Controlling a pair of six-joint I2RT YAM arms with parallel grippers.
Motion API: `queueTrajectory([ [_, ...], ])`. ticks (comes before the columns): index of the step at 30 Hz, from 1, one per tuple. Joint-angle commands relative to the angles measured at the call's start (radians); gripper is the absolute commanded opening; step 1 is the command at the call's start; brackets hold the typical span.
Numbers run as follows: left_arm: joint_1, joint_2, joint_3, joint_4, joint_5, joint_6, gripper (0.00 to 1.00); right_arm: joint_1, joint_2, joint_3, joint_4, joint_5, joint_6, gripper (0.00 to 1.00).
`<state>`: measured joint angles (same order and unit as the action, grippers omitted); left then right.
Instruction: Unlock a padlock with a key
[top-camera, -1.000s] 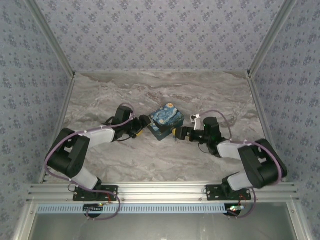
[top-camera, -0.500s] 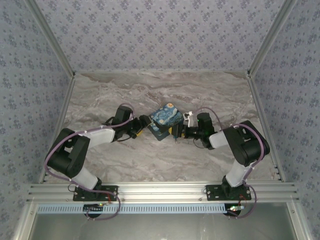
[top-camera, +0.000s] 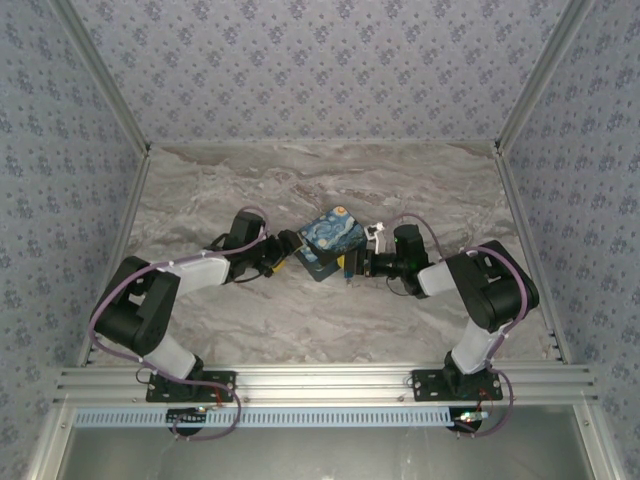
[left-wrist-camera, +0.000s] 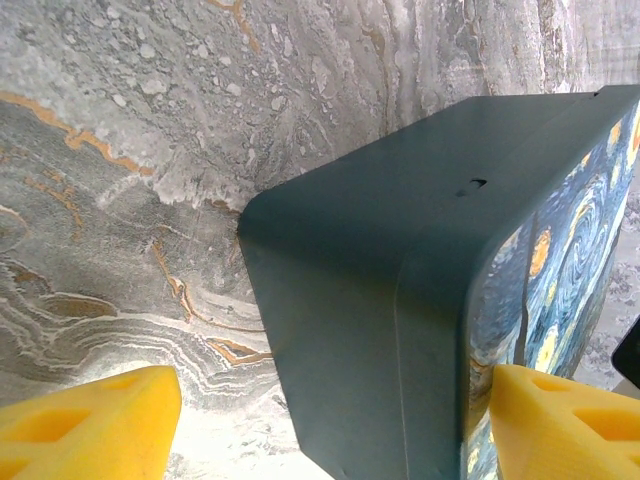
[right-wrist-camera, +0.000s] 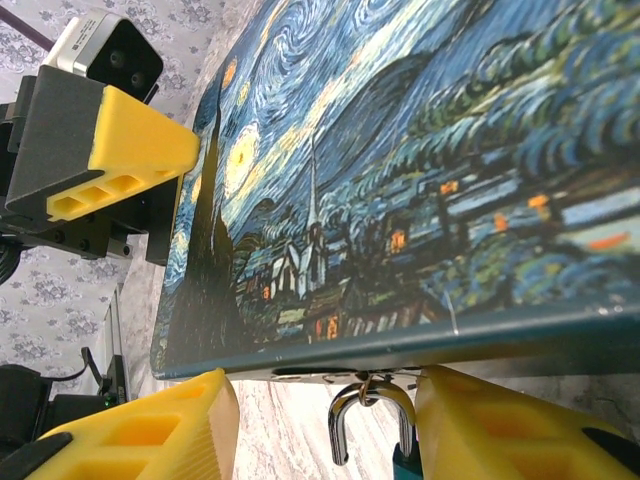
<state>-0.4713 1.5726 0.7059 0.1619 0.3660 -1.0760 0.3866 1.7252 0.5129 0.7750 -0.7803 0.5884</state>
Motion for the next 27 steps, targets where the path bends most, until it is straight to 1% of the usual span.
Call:
queueTrajectory([
  [1, 0.003, 0.046, -0.028, -0.142, -0.050, -0.006, 0.79, 0.005, -0.008, -0.006, 0.012, -0.028, -0.016, 0.48],
  [11, 0.003, 0.052, -0.026, -0.143, -0.051, -0.005, 0.79, 0.005, -0.004, -0.011, 0.005, -0.057, -0.031, 0.40],
  [21, 0.003, 0.054, -0.028, -0.142, -0.050, -0.005, 0.78, 0.008, 0.012, -0.033, 0.017, -0.072, -0.041, 0.47],
  [27, 0.004, 0.052, -0.026, -0.144, -0.050, -0.007, 0.79, 0.015, 0.032, -0.019, 0.040, -0.068, -0.037, 0.46],
])
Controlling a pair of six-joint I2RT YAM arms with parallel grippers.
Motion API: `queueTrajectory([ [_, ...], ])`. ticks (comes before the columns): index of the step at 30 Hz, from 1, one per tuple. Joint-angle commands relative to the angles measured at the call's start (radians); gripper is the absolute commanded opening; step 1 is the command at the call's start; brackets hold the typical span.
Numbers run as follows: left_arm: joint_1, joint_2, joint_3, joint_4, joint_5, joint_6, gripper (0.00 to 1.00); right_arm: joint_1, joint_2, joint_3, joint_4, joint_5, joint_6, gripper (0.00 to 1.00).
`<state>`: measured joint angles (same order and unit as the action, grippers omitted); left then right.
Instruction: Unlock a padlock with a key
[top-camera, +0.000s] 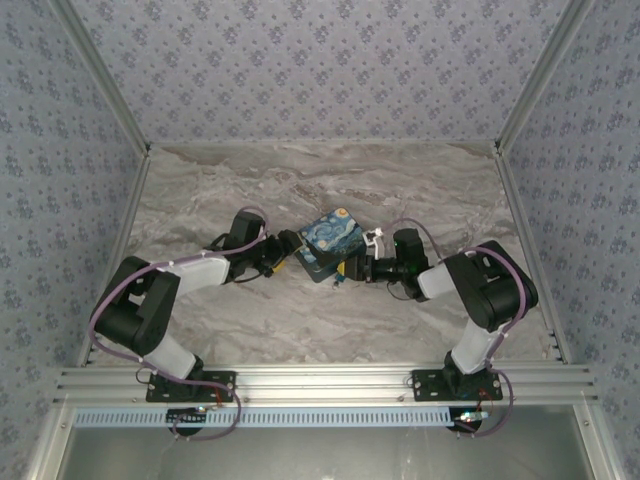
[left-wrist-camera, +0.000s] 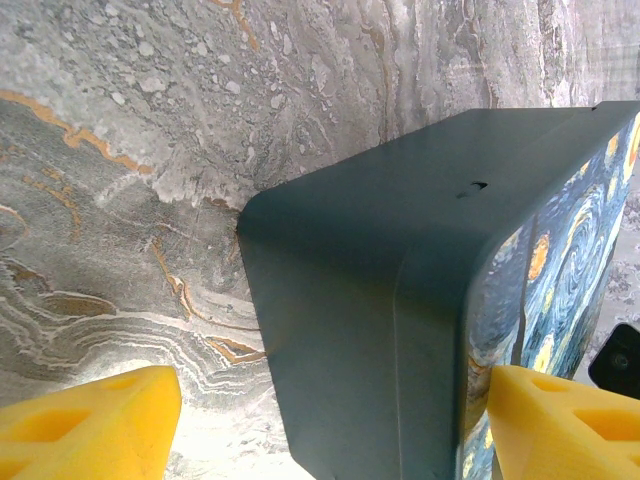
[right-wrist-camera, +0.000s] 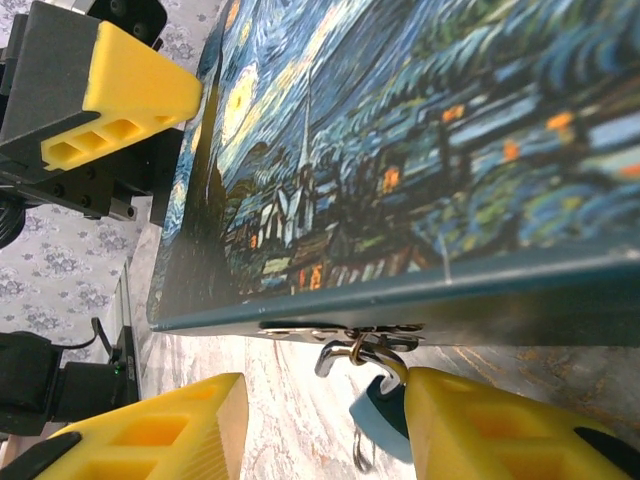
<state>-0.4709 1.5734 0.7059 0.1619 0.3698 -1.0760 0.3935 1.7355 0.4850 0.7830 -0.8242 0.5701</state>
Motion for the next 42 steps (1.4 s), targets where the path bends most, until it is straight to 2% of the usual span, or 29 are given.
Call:
queueTrajectory([
  [1, 0.003, 0.051, -0.026, -0.144, -0.054, -0.007, 0.79, 0.008, 0.022, 0.010, 0.037, -0.024, -0.018, 0.45],
  [7, 0.003, 0.050, -0.027, -0.145, -0.054, -0.007, 0.79, 0.009, 0.021, 0.007, 0.047, -0.018, -0.019, 0.39],
  [18, 0.003, 0.045, -0.034, -0.145, -0.058, -0.005, 0.79, 0.008, 0.016, -0.015, 0.055, 0.036, -0.007, 0.08],
  [22, 0.004, 0.043, -0.035, -0.145, -0.060, -0.005, 0.79, 0.008, 0.007, -0.026, 0.062, 0.068, -0.001, 0.03],
  [33, 0.005, 0.040, -0.038, -0.145, -0.061, -0.007, 0.79, 0.005, -0.008, -0.064, 0.101, 0.087, 0.005, 0.01],
  [35, 0.005, 0.040, -0.038, -0.144, -0.058, -0.007, 0.79, 0.005, -0.008, -0.063, 0.098, 0.082, 0.004, 0.06],
  [38, 0.005, 0.044, -0.038, -0.140, -0.056, -0.008, 0.79, 0.006, -0.007, -0.068, 0.099, 0.086, -0.001, 0.19],
  [42, 0.005, 0.045, -0.040, -0.136, -0.054, -0.010, 0.79, 0.011, 0.006, -0.064, 0.111, 0.082, -0.001, 0.27],
])
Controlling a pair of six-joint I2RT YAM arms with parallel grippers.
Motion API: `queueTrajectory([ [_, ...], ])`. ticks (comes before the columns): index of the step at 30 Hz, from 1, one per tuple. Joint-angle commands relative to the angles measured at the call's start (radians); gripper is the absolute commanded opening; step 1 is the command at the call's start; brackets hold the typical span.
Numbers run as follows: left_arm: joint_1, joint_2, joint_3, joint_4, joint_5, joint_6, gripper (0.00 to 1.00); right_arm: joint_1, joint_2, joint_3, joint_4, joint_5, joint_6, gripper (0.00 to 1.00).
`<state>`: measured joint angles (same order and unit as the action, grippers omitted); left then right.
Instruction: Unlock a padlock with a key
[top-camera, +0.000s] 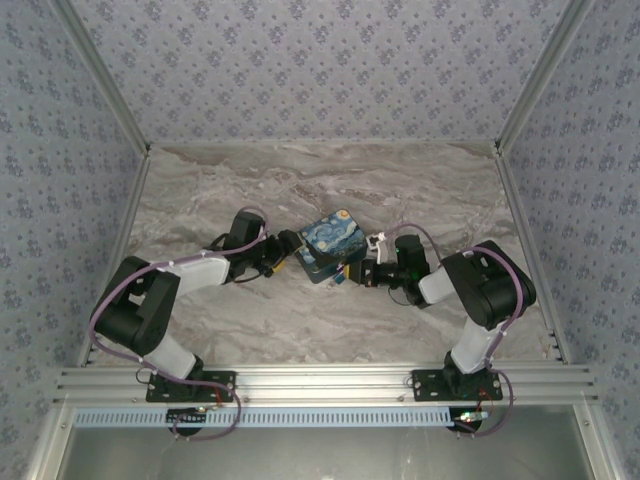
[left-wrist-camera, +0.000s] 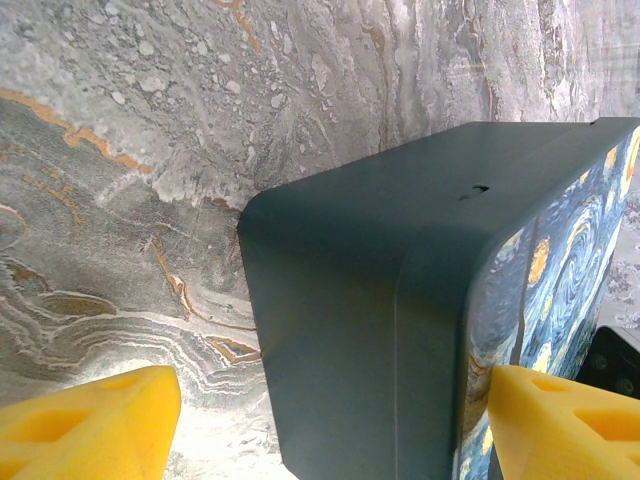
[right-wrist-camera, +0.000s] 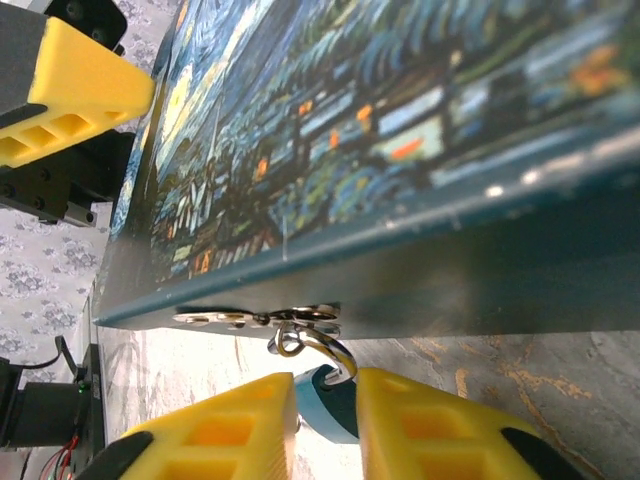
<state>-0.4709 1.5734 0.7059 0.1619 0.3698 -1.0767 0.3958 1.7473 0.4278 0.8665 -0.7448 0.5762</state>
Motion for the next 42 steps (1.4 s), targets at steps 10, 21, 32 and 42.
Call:
queueTrajectory([
  [10, 0.005, 0.039, -0.042, -0.136, -0.052, -0.010, 0.79, 0.019, 0.057, 0.011, 0.064, 0.033, 0.015, 0.28],
  [21, 0.005, 0.034, -0.045, -0.136, -0.054, -0.010, 0.79, 0.023, 0.101, -0.001, 0.157, 0.063, 0.068, 0.13],
  [32, 0.008, 0.037, -0.045, -0.136, -0.056, -0.011, 0.79, -0.022, 0.014, -0.053, 0.119, 0.085, 0.071, 0.03],
  [42, 0.010, 0.044, -0.044, -0.133, -0.056, -0.011, 0.79, -0.043, -0.027, -0.029, 0.121, 0.105, 0.147, 0.02],
])
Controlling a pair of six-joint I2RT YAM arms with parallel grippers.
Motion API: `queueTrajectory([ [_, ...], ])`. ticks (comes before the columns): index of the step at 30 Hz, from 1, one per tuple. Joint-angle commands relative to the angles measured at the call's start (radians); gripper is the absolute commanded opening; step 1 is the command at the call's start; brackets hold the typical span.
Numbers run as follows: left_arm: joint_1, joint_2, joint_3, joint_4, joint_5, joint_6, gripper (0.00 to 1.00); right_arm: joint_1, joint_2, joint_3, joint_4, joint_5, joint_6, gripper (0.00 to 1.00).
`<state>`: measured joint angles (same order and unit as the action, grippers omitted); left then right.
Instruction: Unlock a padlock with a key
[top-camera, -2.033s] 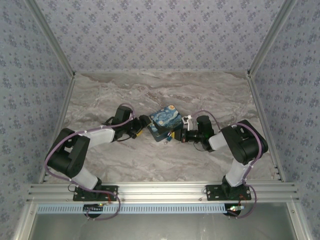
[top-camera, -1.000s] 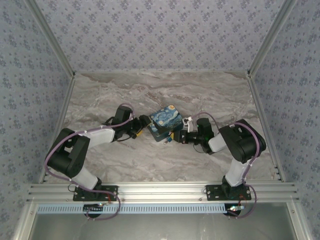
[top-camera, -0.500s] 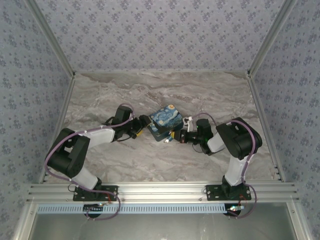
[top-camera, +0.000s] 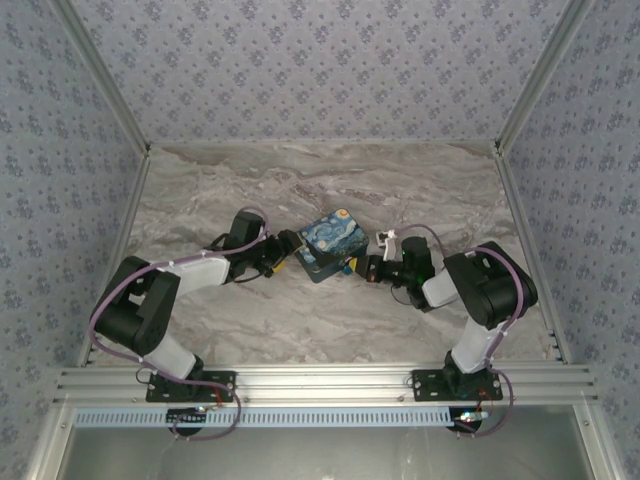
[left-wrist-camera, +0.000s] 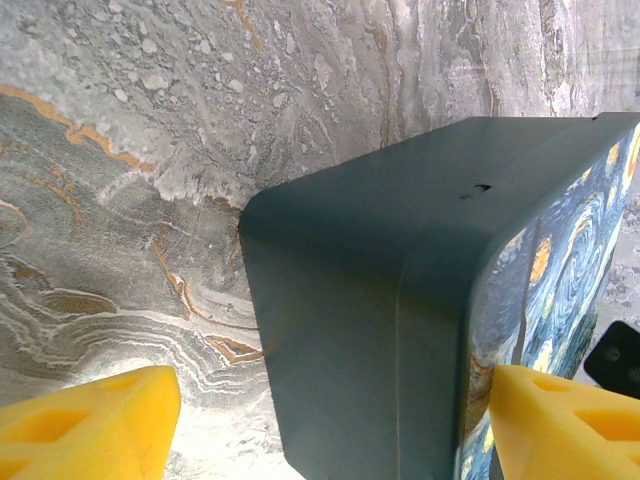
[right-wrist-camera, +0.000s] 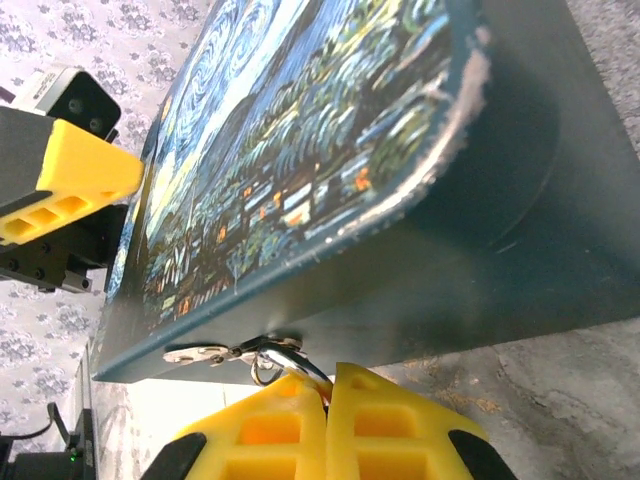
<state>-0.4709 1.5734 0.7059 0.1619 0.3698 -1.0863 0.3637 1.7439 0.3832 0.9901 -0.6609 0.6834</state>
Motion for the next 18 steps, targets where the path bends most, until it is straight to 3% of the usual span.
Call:
queueTrajectory([
  [1, 0.012, 0.043, -0.045, -0.133, -0.055, 0.000, 0.79, -0.011, -0.030, 0.014, -0.004, 0.028, 0.042, 0.02],
  [9, 0.061, -0.019, -0.029, -0.133, -0.031, 0.059, 0.83, -0.016, -0.235, -0.034, -0.254, 0.110, -0.039, 0.01],
  [11, 0.066, -0.059, -0.009, -0.137, -0.033, 0.095, 0.87, -0.012, -0.328, -0.037, -0.367, 0.132, -0.062, 0.01],
  [13, 0.067, -0.102, 0.018, -0.150, -0.044, 0.136, 0.98, -0.003, -0.416, -0.031, -0.482, 0.159, -0.097, 0.01],
  [18, 0.078, -0.208, 0.087, -0.191, -0.079, 0.244, 1.00, 0.055, -0.606, 0.055, -0.830, 0.228, -0.148, 0.02],
])
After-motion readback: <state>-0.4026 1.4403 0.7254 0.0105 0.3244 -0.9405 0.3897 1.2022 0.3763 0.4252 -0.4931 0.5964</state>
